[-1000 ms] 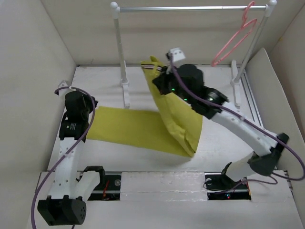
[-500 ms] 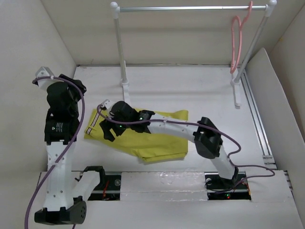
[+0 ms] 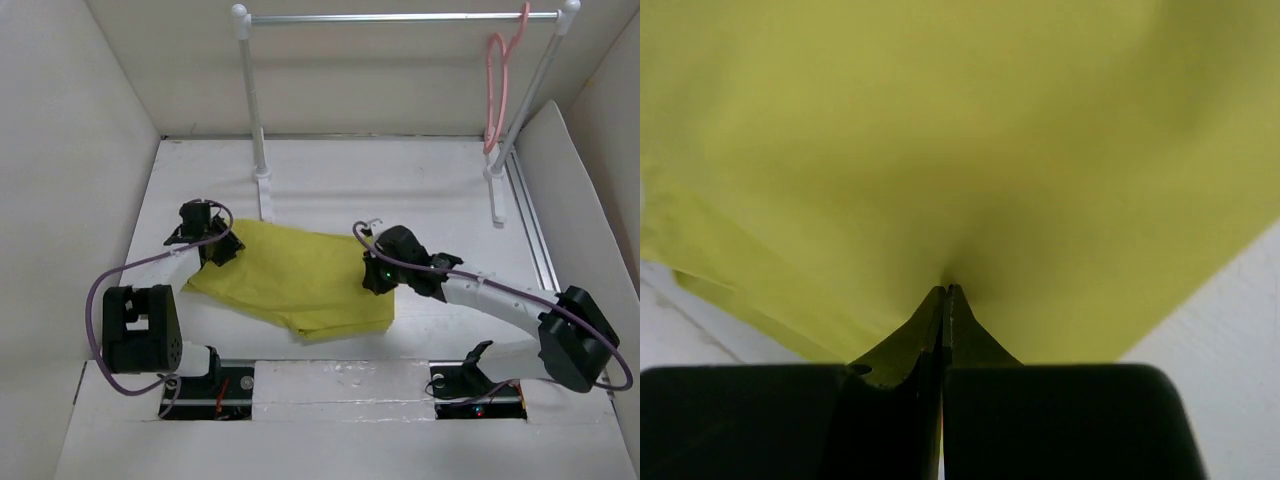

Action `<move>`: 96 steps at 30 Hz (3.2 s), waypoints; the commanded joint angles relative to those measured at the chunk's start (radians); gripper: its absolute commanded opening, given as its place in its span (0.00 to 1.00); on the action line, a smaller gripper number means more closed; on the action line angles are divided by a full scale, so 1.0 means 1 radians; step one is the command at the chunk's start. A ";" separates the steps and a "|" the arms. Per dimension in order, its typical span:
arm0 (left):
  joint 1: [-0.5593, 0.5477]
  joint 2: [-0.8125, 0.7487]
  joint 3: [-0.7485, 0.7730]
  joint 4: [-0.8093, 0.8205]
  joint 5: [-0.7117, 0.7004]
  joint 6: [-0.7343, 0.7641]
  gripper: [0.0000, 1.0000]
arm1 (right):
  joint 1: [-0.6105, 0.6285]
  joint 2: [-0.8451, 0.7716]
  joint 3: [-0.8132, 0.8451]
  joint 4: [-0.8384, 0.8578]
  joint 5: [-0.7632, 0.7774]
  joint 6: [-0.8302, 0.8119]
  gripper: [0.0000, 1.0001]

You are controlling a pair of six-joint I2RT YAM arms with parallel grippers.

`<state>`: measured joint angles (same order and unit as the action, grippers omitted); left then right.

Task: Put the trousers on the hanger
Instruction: Fold the trousers at the center of the board, then pick up the hanger from the clothesline.

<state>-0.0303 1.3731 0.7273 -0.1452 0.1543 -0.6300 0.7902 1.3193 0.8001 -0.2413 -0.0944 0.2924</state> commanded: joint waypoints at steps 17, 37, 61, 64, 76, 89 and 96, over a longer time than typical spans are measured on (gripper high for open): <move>-0.069 -0.174 0.132 0.022 -0.052 -0.083 0.37 | -0.342 -0.022 0.048 -0.015 -0.146 -0.137 0.36; 0.093 -0.161 -0.010 0.115 0.038 -0.076 0.33 | -0.252 0.195 0.482 -0.235 -0.160 -0.318 0.42; -0.677 -0.071 0.287 0.064 -0.211 0.004 0.21 | -0.844 0.259 1.251 -0.541 0.056 -0.412 0.78; -0.677 -0.075 0.265 0.076 -0.191 -0.004 0.23 | -0.855 0.278 1.222 -0.509 0.070 -0.397 0.74; -0.697 -0.095 0.247 0.084 -0.174 -0.023 0.24 | -0.824 0.190 1.035 -0.371 0.239 -0.366 0.03; -0.708 -0.010 0.621 0.047 -0.006 -0.043 0.49 | -0.715 0.054 0.990 -0.352 0.475 -0.438 0.00; -0.787 0.159 0.914 -0.005 0.025 -0.033 0.57 | -0.649 -0.150 0.679 -0.317 0.478 -0.414 0.00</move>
<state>-0.7750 1.4754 1.5562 -0.1326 0.1410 -0.6701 0.1123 1.2301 1.5566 -0.6125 0.3576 -0.1337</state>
